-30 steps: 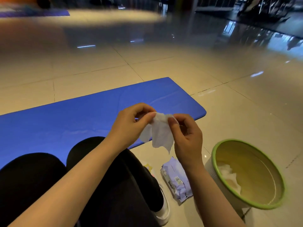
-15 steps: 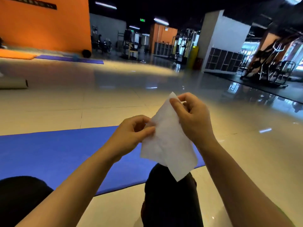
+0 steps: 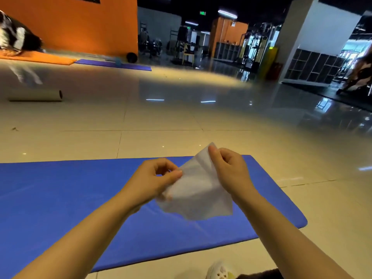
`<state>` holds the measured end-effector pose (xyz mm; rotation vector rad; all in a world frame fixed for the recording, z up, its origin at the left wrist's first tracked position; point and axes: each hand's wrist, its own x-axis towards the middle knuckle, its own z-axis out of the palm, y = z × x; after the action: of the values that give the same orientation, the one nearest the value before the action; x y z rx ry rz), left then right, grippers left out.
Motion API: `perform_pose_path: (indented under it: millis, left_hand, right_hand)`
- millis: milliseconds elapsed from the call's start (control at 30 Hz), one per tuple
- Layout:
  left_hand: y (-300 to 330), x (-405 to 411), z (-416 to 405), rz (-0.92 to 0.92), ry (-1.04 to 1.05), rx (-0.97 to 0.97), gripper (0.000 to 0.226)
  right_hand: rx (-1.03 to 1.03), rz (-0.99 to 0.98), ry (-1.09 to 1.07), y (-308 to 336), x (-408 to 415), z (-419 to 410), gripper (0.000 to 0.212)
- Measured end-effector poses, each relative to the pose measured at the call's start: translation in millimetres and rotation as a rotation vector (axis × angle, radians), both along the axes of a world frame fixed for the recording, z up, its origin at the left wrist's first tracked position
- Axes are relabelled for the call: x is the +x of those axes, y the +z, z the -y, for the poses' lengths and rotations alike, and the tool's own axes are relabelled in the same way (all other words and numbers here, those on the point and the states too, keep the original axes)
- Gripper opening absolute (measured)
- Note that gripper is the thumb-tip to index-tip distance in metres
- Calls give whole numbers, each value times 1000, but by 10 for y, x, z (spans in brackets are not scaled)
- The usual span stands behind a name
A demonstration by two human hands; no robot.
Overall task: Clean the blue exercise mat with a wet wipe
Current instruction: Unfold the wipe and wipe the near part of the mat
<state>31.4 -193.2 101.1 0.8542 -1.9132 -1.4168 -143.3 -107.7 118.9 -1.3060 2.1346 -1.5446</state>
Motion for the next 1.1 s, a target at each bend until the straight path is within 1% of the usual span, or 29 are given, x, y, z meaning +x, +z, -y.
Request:
perform_pose_path:
  millis: [67,133,200,267,333,433,467,533,600,667,733,767,867,900,933,1000,1033,1100]
  left_hand:
    - [-29,-107,217,72,-44,-48,12]
    - [-61,-180,405,171,-176,-71,7]
    - [-163,-223,552,298,-318,-62,8]
    - [-315,-219,641,393,-399,-36,12]
    - [-483,-179,704,384,-373,20,13]
    - [-679,-155,813,251,-242,191,11]
    - [-733,-161,854,232,-218,222,10]
    - [-861,-189,944,212,-204,237,10]
    - [-1020,-249,1006,211,-213,227,11]
    - [-1241,-295,1038,237,-231,236,12]
    - [-1555,-327,1059,317,-261,212,13]
    - [-1742,-341,1079,392,-281,155,13]
    - [-2411,-335,1129,779,-345,-146,8]
    - [-2639,-317,1121,872,-342,-180,15]
    - [-2858,-300,1099,919,-327,-155,24]
    - [-3211,-277,1012,953,-268,-74,37]
    - [-3361,-277,958,974,-266,-71,43]
    - [-3654,-292,844,1033,-301,-141,58]
  right_hand:
    - [52,-8,15,-101,-97,165,50]
    - [71,18,-7,-201,-206,302,50]
    - [96,44,-14,-334,-307,385,49]
    - [156,1,-7,-477,-382,417,48]
    - [195,-7,8,-593,-426,445,47]
    - [227,109,35,-731,-424,523,45]
    - [250,159,49,-776,-404,543,46]
    - [307,250,92,-870,-377,560,47]
    - [393,290,148,-939,-401,565,45]
    - [506,214,181,-1047,-473,599,35]
    - [626,46,160,-1212,-582,638,32]
    - [695,-64,144,-1305,-644,645,34]
    - [943,-391,178,-1596,-826,622,39]
    - [1022,-467,206,-1694,-890,599,38]
    - [1079,-513,226,-1790,-940,581,37]
    - [1142,-515,234,-1967,-1020,567,35]
    - [1156,-468,216,-2041,-1052,578,36]
    - [1147,-280,153,-2201,-1138,628,38]
